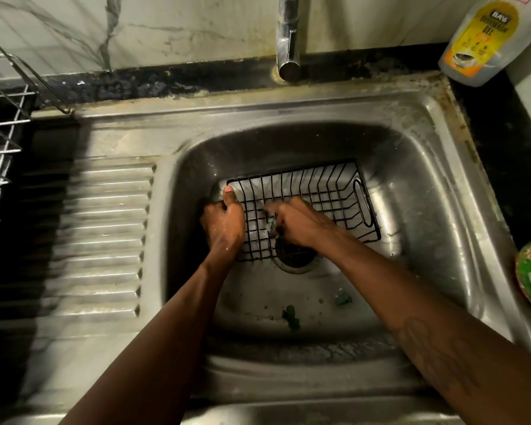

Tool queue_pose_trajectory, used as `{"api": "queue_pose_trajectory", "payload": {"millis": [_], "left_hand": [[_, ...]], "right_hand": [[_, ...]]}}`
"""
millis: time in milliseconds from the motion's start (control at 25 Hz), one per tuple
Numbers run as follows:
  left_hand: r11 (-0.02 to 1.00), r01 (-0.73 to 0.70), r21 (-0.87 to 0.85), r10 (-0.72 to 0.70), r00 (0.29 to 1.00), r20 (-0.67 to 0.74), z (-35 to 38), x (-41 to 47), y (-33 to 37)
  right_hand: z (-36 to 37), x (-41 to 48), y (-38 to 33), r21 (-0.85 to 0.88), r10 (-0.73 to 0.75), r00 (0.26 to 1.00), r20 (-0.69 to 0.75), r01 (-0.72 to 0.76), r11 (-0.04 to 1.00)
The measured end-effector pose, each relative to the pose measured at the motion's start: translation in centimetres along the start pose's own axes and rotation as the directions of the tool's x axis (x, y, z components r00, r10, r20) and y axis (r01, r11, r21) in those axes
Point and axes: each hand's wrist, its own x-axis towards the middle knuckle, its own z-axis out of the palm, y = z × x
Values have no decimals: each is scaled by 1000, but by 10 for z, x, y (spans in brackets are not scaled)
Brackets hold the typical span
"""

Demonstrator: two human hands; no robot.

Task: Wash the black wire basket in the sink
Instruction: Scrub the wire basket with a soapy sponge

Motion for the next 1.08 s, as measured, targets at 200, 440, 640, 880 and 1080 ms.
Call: {"api": "queue_pose_trajectory", "payload": {"millis": [200, 440, 640, 880, 1080], "left_hand": [[999, -19, 28, 20, 1000, -23, -4, -6, 5], [996, -43, 80, 44, 999, -9, -3, -4, 3], [992, -61, 114, 57, 998, 37, 0, -2, -3], [989, -40, 145, 32, 998, 53, -2, -4, 0], [989, -51, 141, 45, 998, 43, -3, -9, 3]], "right_hand": [[-1, 23, 9, -43, 3, 994, -113, -8, 999], [-14, -2, 6, -69, 28, 959, 283, -8, 998], [-25, 6, 20, -66, 26, 993, 114, -19, 998], [-22, -15, 32, -106, -54, 972, 227, 80, 991], [-25, -27, 26, -62, -91, 972, 218, 107, 992]]}}
